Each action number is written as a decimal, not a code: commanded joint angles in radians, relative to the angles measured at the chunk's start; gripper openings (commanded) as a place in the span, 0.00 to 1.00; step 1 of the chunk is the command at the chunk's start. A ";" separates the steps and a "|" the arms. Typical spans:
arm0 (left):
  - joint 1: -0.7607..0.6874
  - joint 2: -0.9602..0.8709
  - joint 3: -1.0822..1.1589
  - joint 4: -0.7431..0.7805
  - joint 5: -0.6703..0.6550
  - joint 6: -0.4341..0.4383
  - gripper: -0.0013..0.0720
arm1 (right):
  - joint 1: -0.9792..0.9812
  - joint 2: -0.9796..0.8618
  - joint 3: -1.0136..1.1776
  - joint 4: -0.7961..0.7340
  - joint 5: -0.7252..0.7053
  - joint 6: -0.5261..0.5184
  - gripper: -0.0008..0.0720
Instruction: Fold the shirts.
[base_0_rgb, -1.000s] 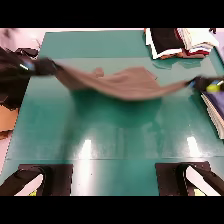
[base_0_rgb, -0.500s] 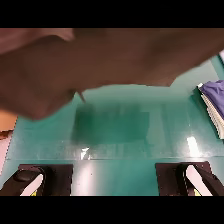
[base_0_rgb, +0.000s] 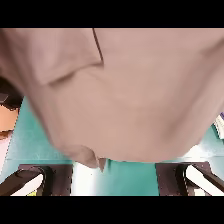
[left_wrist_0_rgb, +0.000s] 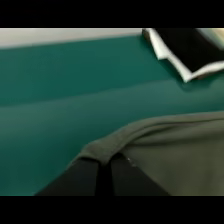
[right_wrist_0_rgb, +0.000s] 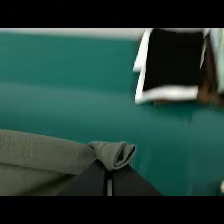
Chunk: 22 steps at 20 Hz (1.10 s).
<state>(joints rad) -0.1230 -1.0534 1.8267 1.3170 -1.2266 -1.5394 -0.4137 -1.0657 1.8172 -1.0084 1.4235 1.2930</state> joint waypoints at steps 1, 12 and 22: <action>0.001 -0.195 -0.148 0.008 -0.039 0.003 0.06 | 0.151 -0.148 -0.181 -0.200 0.029 0.013 0.03; 0.030 -0.553 -0.233 -0.004 0.185 0.030 0.06 | 0.256 -0.635 -0.059 -0.208 -0.036 0.056 0.03; 0.077 -0.552 -0.409 -0.069 -0.057 0.108 0.06 | 0.254 -0.426 -0.441 -0.221 -0.109 0.029 0.03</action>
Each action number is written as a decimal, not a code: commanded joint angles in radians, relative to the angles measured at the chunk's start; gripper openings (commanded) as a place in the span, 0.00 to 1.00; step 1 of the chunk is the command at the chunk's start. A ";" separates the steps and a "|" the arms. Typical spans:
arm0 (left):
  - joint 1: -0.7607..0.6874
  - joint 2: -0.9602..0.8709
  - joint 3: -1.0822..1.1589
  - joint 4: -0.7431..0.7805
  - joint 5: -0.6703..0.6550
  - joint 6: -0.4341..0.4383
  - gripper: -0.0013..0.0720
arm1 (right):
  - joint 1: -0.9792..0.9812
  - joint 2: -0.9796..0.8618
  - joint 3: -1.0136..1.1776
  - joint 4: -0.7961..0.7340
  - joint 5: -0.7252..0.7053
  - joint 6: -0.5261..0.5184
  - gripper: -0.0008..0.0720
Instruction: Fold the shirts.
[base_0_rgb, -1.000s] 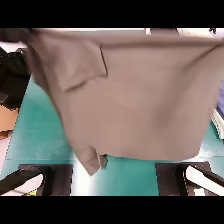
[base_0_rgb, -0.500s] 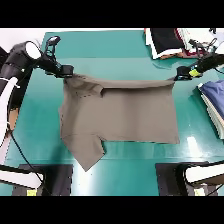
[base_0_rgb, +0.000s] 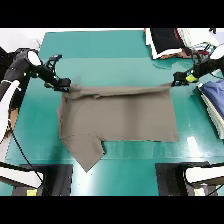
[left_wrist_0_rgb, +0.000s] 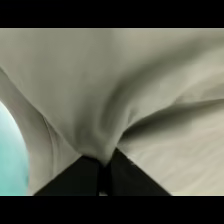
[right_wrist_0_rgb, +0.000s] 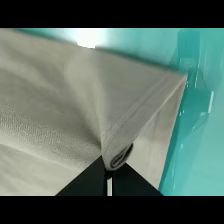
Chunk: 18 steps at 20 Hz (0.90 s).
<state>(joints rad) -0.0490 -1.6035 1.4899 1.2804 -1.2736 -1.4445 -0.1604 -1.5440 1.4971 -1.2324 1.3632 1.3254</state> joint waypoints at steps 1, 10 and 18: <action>0.003 -0.002 -0.102 -0.032 -0.002 0.013 0.06 | 0.001 0.068 -0.161 0.002 -0.059 -0.003 0.03; 0.006 0.203 -0.219 0.001 -0.056 -0.042 0.75 | -0.019 0.198 -0.239 0.064 -0.017 0.008 0.63; 0.006 0.782 -0.937 0.039 -0.024 -0.218 0.75 | -0.021 0.478 -0.445 0.064 -0.088 0.008 0.63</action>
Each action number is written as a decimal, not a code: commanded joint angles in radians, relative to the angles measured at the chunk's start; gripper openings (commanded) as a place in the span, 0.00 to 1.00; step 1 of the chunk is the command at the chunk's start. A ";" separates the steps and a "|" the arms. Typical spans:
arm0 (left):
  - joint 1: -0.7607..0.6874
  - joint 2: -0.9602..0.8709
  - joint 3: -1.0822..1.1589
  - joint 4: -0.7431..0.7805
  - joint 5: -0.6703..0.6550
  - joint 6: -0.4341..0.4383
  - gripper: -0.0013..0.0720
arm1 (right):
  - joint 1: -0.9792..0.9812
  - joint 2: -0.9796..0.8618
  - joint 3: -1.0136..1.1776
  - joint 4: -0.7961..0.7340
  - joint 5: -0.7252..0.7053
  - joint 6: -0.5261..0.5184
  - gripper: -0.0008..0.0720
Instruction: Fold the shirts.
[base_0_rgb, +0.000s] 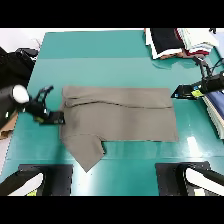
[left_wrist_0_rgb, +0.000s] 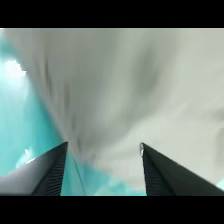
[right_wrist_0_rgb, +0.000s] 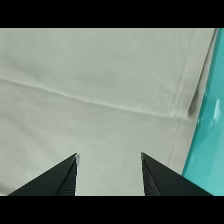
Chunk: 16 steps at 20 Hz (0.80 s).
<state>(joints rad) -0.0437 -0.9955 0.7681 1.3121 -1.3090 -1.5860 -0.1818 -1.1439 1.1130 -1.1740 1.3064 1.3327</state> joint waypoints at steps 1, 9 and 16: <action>0.001 0.211 -0.264 -0.004 0.013 -0.101 0.75 | 0.000 0.092 -0.068 0.006 -0.031 0.001 0.63; 0.001 0.242 -0.432 -0.285 0.205 -0.037 0.75 | 0.000 0.110 -0.066 0.084 -0.040 0.001 0.63; 0.001 0.241 -0.429 -0.378 0.186 0.050 0.06 | -0.001 0.111 -0.066 0.095 -0.011 -0.001 0.63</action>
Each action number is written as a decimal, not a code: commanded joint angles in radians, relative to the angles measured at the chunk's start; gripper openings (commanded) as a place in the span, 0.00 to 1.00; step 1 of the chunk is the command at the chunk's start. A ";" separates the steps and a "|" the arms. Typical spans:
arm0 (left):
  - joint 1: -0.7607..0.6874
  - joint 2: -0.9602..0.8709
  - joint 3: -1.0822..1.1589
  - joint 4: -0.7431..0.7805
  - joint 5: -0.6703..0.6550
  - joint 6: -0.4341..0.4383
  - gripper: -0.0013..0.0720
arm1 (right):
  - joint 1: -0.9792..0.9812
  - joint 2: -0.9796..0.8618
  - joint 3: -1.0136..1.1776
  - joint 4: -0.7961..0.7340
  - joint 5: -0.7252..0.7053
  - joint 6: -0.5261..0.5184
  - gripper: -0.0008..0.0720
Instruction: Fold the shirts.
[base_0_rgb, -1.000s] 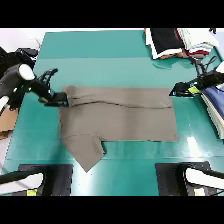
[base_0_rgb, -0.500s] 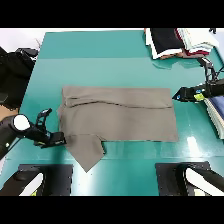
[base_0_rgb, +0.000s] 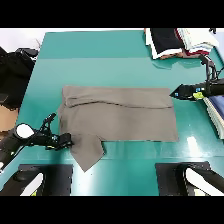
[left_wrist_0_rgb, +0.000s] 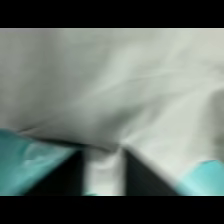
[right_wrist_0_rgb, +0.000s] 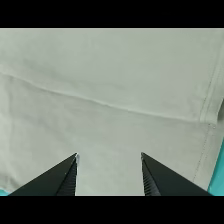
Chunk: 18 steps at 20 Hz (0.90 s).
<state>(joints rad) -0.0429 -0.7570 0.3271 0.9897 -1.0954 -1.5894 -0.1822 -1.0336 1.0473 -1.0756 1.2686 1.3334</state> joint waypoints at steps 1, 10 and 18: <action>0.000 0.004 0.034 -0.048 -0.053 0.054 0.06 | -0.005 0.001 -0.001 -0.027 0.056 -0.010 0.63; 0.000 0.004 0.179 0.074 -0.133 0.080 0.05 | -0.402 0.102 -0.402 -0.198 0.188 -0.015 0.77; 0.000 0.004 0.179 0.077 -0.103 0.080 0.06 | -0.371 -0.050 -0.563 0.014 0.056 -0.052 0.70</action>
<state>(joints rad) -0.0437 -0.7536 0.5041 1.0615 -1.2049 -1.5112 -0.5938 -1.0351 0.5175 -1.1313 1.3903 1.2911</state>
